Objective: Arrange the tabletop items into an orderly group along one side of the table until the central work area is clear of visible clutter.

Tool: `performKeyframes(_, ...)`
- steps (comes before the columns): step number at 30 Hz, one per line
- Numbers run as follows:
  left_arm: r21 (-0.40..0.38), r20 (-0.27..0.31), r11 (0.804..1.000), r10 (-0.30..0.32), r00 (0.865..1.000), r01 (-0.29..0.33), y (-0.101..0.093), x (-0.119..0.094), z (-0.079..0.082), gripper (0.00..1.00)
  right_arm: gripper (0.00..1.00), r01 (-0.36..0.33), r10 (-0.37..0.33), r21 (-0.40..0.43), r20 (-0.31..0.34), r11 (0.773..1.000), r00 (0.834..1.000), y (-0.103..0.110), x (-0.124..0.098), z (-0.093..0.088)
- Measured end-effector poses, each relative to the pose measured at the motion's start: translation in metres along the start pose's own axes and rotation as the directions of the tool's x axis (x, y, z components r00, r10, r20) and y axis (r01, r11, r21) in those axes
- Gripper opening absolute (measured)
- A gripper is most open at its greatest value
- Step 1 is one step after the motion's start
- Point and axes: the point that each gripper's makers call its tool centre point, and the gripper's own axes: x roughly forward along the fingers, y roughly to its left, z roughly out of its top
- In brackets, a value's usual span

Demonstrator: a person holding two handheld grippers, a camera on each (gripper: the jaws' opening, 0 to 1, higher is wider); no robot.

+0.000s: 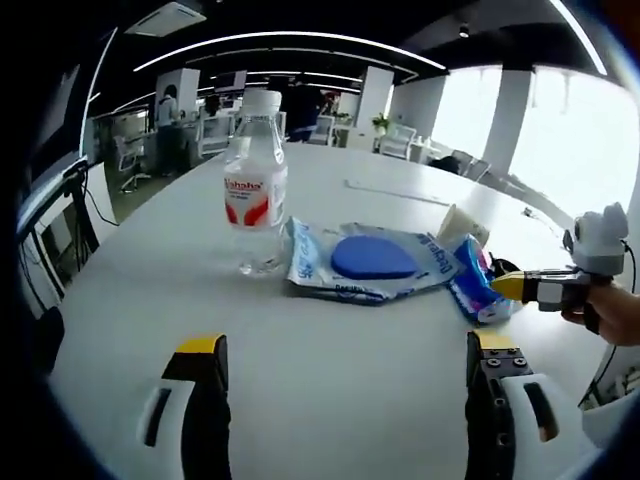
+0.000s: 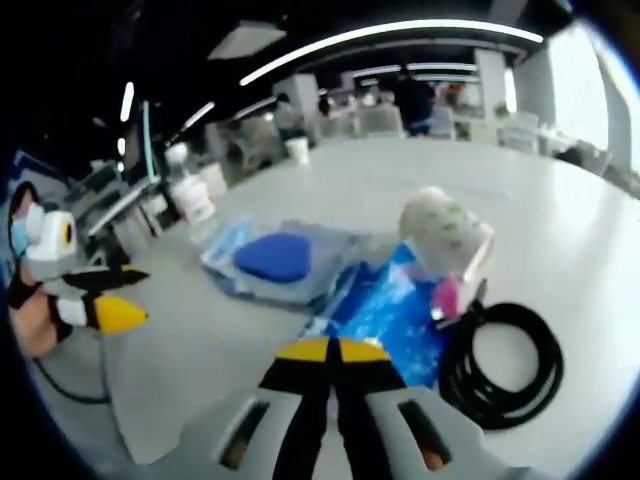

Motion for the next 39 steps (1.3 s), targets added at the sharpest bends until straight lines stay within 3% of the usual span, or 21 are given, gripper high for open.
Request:
performKeyframes(3,0.004,-0.003,1.000,-0.001,1.000,0.001,0.001,-0.002,-0.002,0.99,0.00,0.009,-0.009,0.044,0.005,0.999,1.000,-0.002,0.000,0.000)
performKeyframes(12,0.001,-0.030,1.000,0.023,0.999,-0.023,0.010,-0.007,-0.012,0.97,0.00,-0.008,0.006,0.046,0.034,0.999,0.999,-0.003,-0.011,0.004)
performKeyframes(19,-0.012,-0.015,1.000,0.019,1.000,-0.019,0.008,-0.006,-0.009,0.97,0.00,-0.025,0.023,0.022,0.081,0.999,0.996,-0.009,-0.034,0.018)
performKeyframes(28,-0.012,-0.015,1.000,0.015,1.000,-0.015,0.004,-0.004,-0.007,0.97,0.00,-0.063,0.065,-0.029,0.100,0.998,0.993,-0.012,-0.059,0.019)
performKeyframes(39,-0.010,-0.015,1.000,0.016,1.000,-0.016,0.004,-0.006,-0.010,0.97,0.00,-0.099,0.106,-0.056,0.128,0.993,0.986,-0.011,-0.074,0.025)
